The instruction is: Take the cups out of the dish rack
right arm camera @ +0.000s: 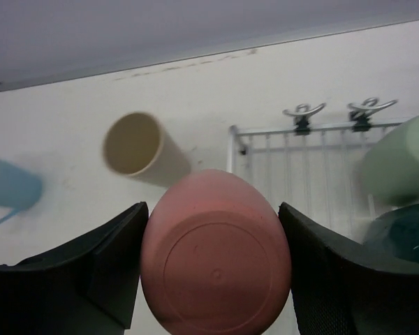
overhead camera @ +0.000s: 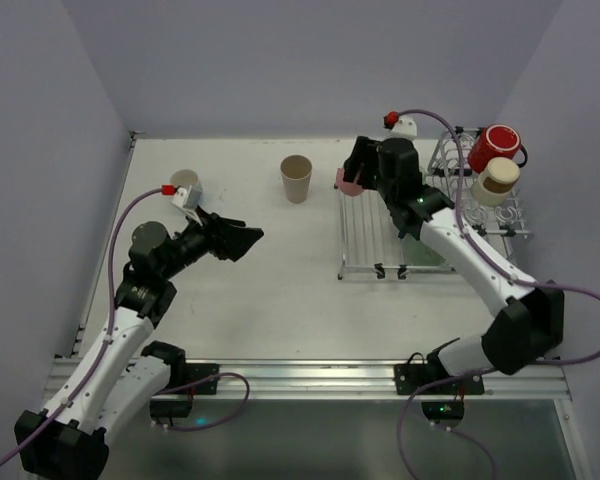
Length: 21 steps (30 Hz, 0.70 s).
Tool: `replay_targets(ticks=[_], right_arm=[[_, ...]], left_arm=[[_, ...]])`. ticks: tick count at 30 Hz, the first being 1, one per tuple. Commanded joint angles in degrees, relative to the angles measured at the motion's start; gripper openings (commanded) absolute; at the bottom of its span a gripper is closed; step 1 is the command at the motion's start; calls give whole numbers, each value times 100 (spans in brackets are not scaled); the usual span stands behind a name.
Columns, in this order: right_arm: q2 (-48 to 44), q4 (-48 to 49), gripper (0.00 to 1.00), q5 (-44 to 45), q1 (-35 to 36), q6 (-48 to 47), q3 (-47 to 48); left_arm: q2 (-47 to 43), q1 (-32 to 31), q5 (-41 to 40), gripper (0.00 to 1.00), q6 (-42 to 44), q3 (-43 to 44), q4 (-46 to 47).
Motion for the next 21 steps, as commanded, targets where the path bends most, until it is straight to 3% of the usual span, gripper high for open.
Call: replay_targets(ticks=[1,5,9,21], right_arm=[[-983,1086,29,-1440,212,1084,-930],[-1661,2275,28,-2942,275,2264,-2151],[-1866,2997,27,-3594,397,2942,-2566],[-1119,4438,26,-4466,740,3909,-2918]], left_arm=[[92,-84,588,75,-1041,-320,1405],[337,-155,615,71,-1464,-584,2039],[549,-348,571,71,-1754,-751,2636],[1269,-1086,158,65,-1877,-699,3472]])
